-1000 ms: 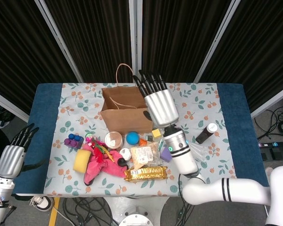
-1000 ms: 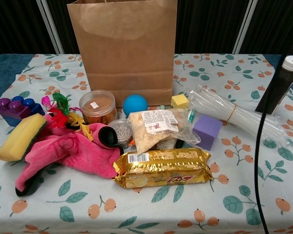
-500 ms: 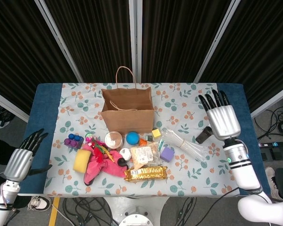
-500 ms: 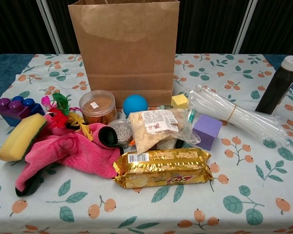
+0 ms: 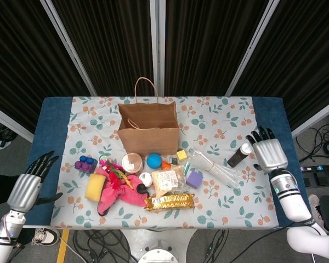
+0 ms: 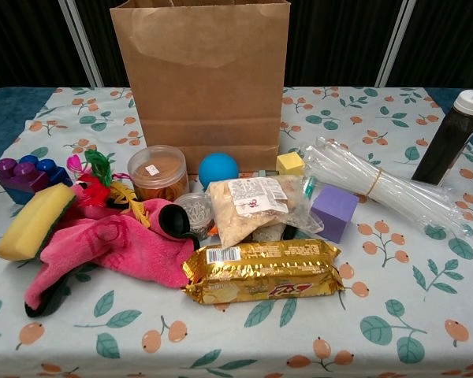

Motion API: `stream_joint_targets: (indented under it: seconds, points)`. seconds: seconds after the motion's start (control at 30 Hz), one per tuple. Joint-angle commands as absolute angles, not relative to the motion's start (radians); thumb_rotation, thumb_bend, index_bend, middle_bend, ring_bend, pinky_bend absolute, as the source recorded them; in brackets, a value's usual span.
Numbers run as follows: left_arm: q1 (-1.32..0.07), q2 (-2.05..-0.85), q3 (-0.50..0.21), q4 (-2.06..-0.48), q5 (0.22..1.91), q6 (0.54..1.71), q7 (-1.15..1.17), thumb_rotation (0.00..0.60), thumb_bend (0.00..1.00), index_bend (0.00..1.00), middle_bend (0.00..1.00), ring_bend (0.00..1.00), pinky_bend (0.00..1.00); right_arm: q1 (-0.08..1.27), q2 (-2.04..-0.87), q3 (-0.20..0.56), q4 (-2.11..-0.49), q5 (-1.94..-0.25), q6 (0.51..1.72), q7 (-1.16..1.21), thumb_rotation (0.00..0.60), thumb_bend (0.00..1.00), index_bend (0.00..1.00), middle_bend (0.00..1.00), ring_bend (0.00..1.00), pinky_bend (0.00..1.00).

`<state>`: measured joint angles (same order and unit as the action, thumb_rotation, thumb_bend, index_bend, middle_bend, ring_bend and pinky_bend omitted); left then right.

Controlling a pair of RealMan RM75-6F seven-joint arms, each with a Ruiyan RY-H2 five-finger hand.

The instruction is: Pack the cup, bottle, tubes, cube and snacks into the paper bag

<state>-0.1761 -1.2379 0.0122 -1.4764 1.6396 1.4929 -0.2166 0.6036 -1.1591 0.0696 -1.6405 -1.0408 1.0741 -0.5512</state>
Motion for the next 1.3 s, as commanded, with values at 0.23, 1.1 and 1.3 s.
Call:
stream_joint_targets:
  seconds: [0.23,1.1,1.3]
  points:
    - [-0.173,-1.241,0.015,-1.469,1.643,1.499,-0.206,0.6,0.0,0.11,0.1,0.06,0.16,0.602,-1.233,0.081,-1.565,-1.07,1.067,-0.512,0.6,0.0,0.25,0.17,0.05,0.16]
    - [-0.177,-1.247,0.016,-1.46,1.637,1.487,-0.206,0.6,0.0,0.11,0.1,0.06,0.16,0.603,-1.332,0.11,-1.448,-1.092,1.035,-0.45,0.6,0.06,0.33,0.21,0.12,0.3]
    - [-0.176,-1.249,0.018,-1.459,1.633,1.484,-0.203,0.6,0.0,0.11,0.1,0.06,0.16,0.607,-1.349,0.113,-1.426,-1.092,1.029,-0.456,0.6,0.09,0.37,0.24,0.17,0.36]
